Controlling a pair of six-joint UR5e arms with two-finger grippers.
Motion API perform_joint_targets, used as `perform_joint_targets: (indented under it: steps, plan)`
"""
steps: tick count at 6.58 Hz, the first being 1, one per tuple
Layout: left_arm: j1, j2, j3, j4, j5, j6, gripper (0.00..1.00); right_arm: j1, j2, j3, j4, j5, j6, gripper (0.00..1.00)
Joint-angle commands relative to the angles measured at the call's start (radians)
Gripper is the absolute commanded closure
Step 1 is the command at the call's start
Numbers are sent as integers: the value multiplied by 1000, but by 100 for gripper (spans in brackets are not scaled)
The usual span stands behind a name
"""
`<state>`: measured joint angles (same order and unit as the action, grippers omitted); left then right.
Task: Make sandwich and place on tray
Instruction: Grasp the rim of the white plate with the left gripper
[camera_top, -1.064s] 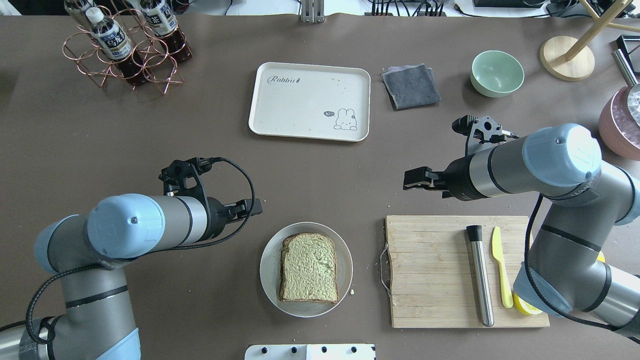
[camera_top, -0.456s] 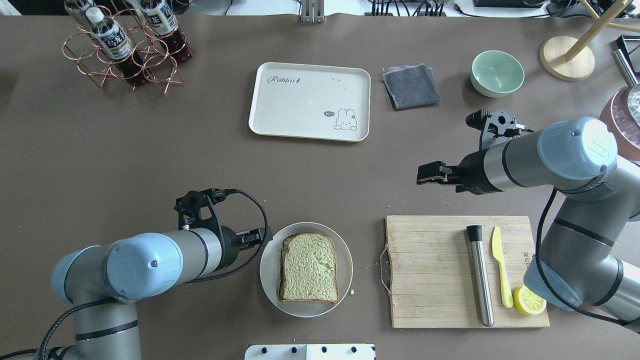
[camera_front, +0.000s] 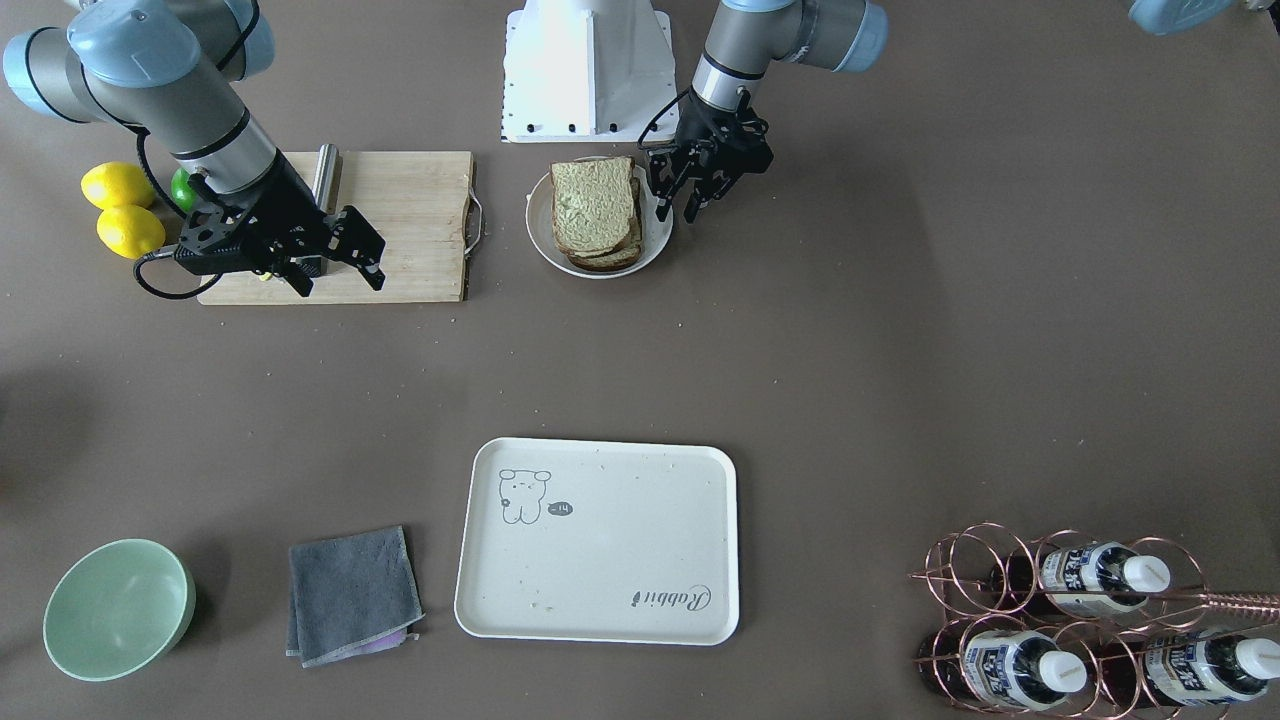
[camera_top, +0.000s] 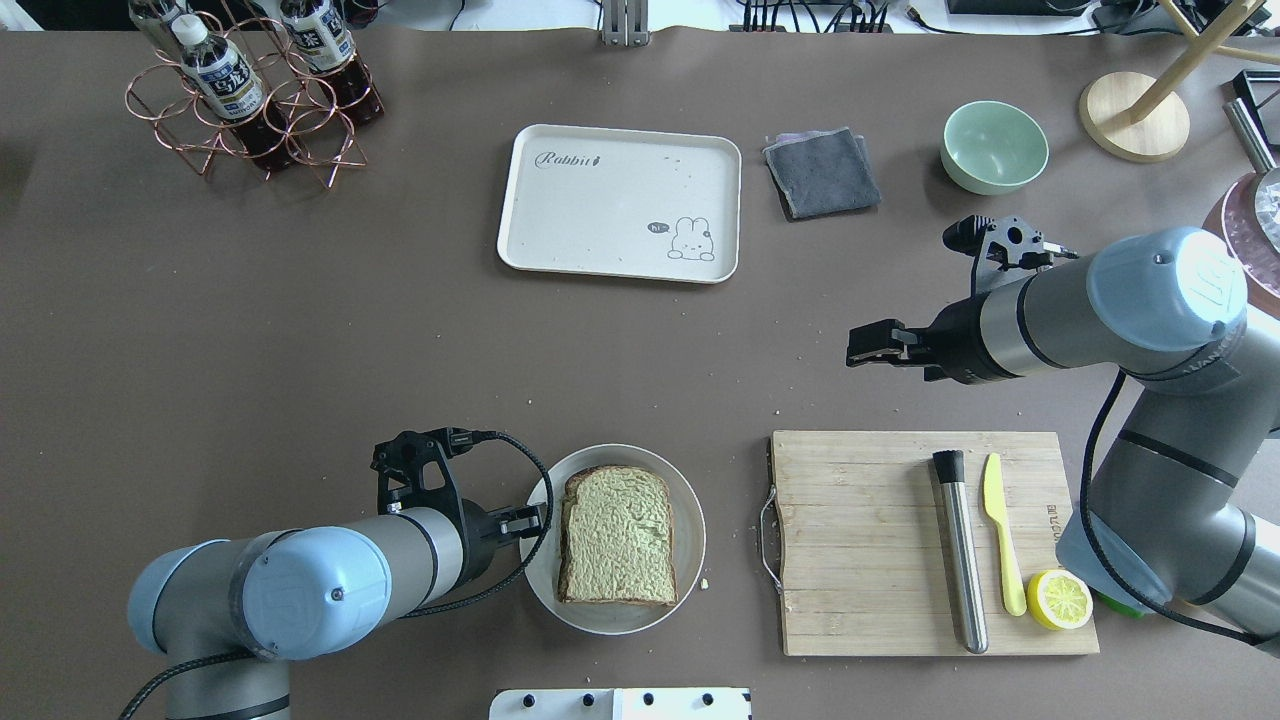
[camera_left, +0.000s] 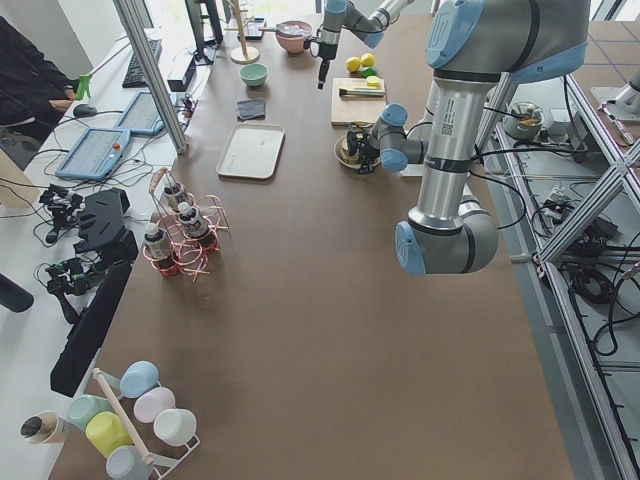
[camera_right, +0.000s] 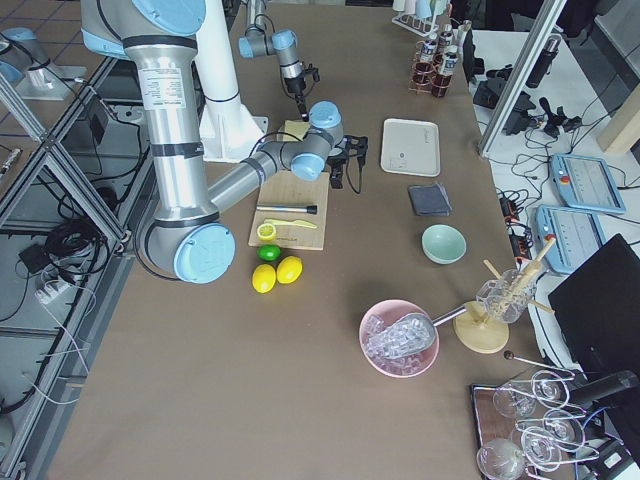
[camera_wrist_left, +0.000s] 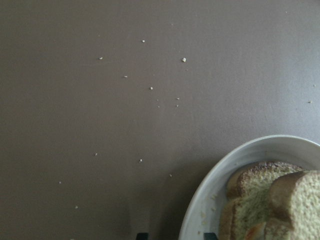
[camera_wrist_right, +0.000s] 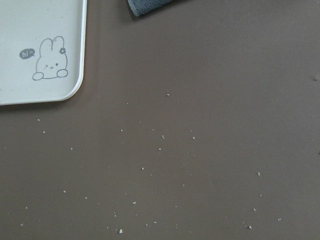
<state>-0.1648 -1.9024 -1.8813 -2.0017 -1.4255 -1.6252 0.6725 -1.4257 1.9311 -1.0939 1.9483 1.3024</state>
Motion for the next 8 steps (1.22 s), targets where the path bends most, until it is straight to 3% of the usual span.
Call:
perform_joint_targets:
  steps: [1, 2, 3, 4, 6, 8]
  plan:
    - [11, -29, 30, -2, 16, 1, 59, -1, 2, -4, 0, -2, 0, 0]
    - [11, -27, 31, -2, 16, 2, 91, -1, 2, -4, 0, -2, 0, 1]
    - [7, -27, 25, 0, 7, 8, 100, -1, 2, -4, 0, -2, 0, 0]
    - [-2, -29, 12, -2, 4, 8, 100, 1, 4, -4, 0, -2, 0, 1]
    - [-106, -30, -50, 1, -138, 7, 100, 1, 5, -4, 0, 0, 0, 1]
    - [-215, -90, -32, 6, -168, -39, 100, 2, 7, 0, 2, 9, 0, 0]
